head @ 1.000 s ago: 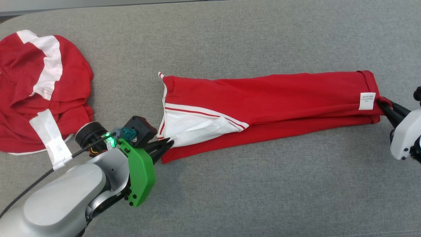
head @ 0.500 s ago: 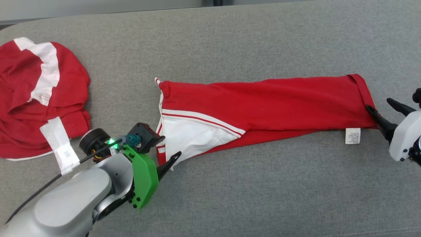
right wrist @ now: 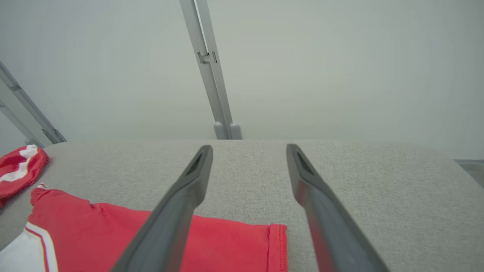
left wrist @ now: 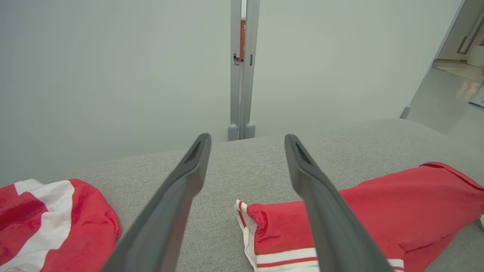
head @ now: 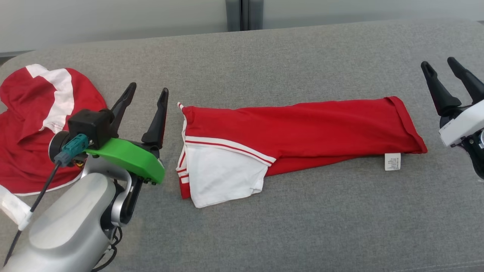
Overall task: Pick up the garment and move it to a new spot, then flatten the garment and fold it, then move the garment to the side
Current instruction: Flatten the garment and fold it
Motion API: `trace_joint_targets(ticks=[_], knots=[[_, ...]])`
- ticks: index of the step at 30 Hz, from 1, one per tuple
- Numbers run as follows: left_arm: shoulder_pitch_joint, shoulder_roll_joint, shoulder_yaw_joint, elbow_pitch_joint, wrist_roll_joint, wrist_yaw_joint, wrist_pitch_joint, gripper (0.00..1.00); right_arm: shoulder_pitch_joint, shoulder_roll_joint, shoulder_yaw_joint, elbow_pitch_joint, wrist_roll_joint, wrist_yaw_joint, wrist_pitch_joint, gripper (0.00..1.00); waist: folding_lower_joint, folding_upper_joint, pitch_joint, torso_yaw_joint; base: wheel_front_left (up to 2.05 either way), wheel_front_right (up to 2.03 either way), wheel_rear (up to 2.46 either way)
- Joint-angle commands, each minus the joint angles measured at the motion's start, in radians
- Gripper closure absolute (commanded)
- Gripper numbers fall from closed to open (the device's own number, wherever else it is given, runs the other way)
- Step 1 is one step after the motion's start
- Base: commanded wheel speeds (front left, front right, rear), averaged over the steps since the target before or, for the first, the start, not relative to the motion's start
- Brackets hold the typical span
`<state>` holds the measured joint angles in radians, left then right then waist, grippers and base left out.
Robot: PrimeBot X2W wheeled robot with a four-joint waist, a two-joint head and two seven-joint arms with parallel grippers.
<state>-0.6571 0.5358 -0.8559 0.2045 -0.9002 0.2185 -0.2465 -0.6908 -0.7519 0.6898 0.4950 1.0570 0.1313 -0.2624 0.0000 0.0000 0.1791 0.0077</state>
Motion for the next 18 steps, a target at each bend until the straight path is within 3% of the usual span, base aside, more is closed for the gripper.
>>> trace_joint_targets(ticks=[1,4,9,14,18], knots=[[0.036,-0.020,0.036,-0.004,0.000,0.018,-0.012,0.00,0.065,0.037,-0.074,-0.022,-0.041,-0.001,-0.002,0.00,0.0000,0.0000,-0.009,-0.002,0.00,0.00,0.00],[0.107,-0.101,0.195,-0.057,0.051,0.040,-0.019,0.00,0.161,0.131,-0.275,-0.106,-0.157,-0.001,-0.003,0.00,0.0000,0.0000,-0.014,0.002,0.00,0.00,0.00],[0.268,-0.248,0.406,-0.122,0.234,-0.011,-0.017,0.00,0.320,0.276,-0.476,-0.238,-0.339,-0.001,-0.003,0.00,0.0000,0.0000,-0.017,0.011,0.00,0.00,0.00],[0.404,-0.363,0.530,-0.109,0.403,-0.133,-0.017,0.00,0.422,0.393,-0.578,-0.307,-0.437,-0.001,-0.003,0.00,0.0000,0.0000,-0.025,0.013,0.00,0.00,0.00],[0.475,-0.433,0.607,-0.087,0.493,-0.216,-0.017,0.00,0.463,0.434,-0.600,-0.315,-0.485,-0.001,-0.003,0.00,0.0000,0.0000,-0.029,0.012,0.00,0.00,0.00]])
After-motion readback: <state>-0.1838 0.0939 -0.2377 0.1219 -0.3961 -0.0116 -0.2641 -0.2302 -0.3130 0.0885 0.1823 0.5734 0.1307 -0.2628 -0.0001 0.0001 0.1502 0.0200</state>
